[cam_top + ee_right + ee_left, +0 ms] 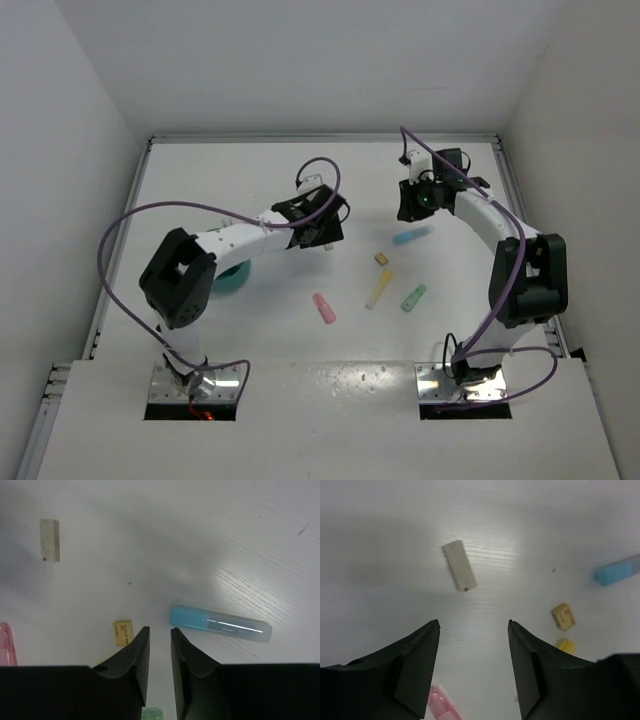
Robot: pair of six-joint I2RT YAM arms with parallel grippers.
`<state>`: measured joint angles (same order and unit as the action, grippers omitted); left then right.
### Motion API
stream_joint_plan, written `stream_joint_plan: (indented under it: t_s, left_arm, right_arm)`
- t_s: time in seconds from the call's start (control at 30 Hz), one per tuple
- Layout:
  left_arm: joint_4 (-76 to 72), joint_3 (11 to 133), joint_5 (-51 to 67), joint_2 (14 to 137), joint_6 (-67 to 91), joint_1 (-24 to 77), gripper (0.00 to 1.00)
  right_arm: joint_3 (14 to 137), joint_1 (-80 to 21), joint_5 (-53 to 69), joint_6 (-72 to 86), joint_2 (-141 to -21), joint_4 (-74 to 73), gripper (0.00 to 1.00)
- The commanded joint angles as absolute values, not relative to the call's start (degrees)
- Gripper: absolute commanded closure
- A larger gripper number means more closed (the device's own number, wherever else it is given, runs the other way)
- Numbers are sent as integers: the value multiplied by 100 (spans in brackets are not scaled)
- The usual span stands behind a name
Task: Sort the stationery into containers
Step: Grab a piece of stationery with the left arm
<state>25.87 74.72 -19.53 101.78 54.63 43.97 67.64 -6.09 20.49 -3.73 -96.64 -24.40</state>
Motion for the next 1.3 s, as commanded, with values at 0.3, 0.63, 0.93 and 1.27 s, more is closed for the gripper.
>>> stream_joint_plan:
  t_s: [0.3,0.63,0.93,1.27]
  left_arm:
    - [2909,8587,-2241,11267,6477,4412,52]
    - [3498,9237,-2610,11873,6732,4412,54]
    - [3709,9413,-2558,12217,6627,4359,50]
    - [3762,9588,-2610,12480,6521,4254,49]
  right_arm:
    - [6847,-624,1854,-536,-9360,-2330,73]
    - [6741,-571,1802,-483,-9255,-2268,73]
    - [6741,-571,1802,-431,-9202,-2268,71]
    - [6741,-571,1802,-431,-9202,-2268,71]
